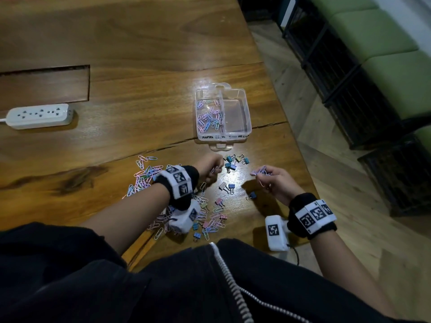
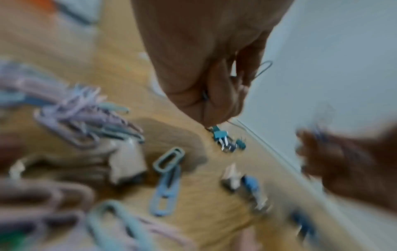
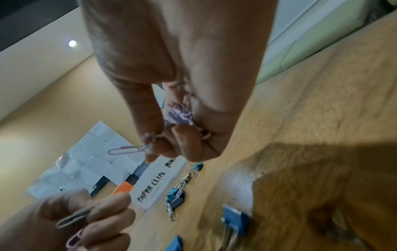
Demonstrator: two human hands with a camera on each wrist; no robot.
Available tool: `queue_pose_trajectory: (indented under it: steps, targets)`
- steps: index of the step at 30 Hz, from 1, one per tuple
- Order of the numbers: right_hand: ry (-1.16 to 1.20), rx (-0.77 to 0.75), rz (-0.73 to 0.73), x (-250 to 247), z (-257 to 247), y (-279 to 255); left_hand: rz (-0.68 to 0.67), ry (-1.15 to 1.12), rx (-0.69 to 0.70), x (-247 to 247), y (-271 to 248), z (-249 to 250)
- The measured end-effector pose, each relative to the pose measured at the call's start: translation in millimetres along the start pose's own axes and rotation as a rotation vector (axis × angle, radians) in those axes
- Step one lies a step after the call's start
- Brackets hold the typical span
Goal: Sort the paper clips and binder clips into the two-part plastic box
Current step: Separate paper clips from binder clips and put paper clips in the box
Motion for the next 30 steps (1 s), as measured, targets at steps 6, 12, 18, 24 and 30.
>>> queue_pose_trajectory:
  steps: [6,12,18,24,30]
  targets:
    - [0.178,-0.003,-0.095,8,10,-3,-0.082,-0.383,0.021,-5,-4,18]
    - [0.181,0.084,-0.105,26,-11,7,0.137,-0.582,-0.031,-19,1,57]
    - [0.176,0.106,-0.09,48,-59,38,0.204,-0.766,0.099,-39,0,109]
    - [-0.009,0.049,0.102,70,-108,78,0.111,-0.619,0.095,-39,-20,108]
    - [-0.031,0.044,0.123,87,-119,109,0.245,-0.527,0.111,-62,-27,84]
Point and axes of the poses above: each hand's wrist, its own y-axis towards the middle knuckle, its own x-axis out of the palm, z = x × y, the point moved 1 cm from there along y, towards the middle knuckle, and after that the axes turned 6 degrees about -z, right-handed, at the moved point
